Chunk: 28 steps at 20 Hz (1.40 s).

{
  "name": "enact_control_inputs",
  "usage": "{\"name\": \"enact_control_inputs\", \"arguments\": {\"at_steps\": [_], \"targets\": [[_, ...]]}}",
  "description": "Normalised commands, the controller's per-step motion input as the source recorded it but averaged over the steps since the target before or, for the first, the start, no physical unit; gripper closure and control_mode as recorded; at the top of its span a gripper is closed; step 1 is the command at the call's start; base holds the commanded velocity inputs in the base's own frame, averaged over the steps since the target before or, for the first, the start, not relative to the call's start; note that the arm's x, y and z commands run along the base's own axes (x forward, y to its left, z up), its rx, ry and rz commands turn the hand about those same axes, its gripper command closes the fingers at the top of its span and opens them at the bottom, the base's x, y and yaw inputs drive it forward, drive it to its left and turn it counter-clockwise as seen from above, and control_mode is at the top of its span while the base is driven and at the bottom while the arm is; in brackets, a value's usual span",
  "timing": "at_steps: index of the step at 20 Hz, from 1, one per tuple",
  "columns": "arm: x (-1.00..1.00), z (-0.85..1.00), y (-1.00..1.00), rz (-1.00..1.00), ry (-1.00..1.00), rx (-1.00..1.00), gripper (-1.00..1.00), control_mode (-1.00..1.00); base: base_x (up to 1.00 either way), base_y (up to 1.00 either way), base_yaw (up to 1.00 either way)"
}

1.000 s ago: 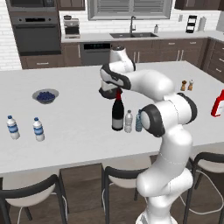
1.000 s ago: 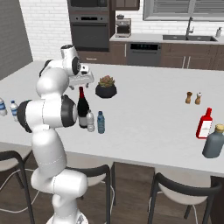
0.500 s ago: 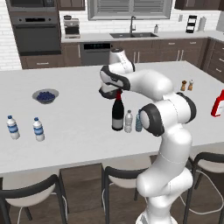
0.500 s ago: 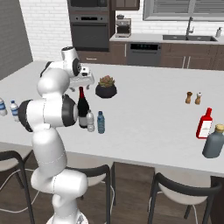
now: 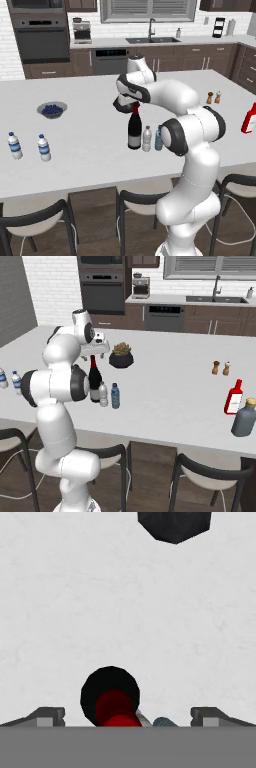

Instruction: Move the plastic bottles in the middle to the plastics group, and the glass bottles in the middle to the glass group.

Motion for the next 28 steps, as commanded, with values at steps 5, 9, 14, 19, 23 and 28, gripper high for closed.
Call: {"name": "enact_control_inputs", "arguments": {"at_steps": [5,9,14,19,23,28], "targets": [[-0.03,-0.03,0.02,-0.01,0.01,0.0,-1.0,-1.0,0.0,0.0,0.0],[0.0,-0.08,0.0,-0.02,0.0,0.0,-1.0,-1.0,0.0,0.0,0.0],[0.12,-0.14,0.0,-0.01,0.0,0.0,-1.0,-1.0,0.0,0.0,0.0],[0.05,-0.22,0.04,-0.01,0.05,0.0,1.0,-1.0,0.0,0.0,0.0],[0.0,-0.24,0.04,-0.02,0.06,0.0,1.0,-1.0,0.0,0.0,0.0],[-0.15,-0.14,0.01,-0.03,0.05,0.0,1.0,-1.0,0.0,0.0,0.0]]}}
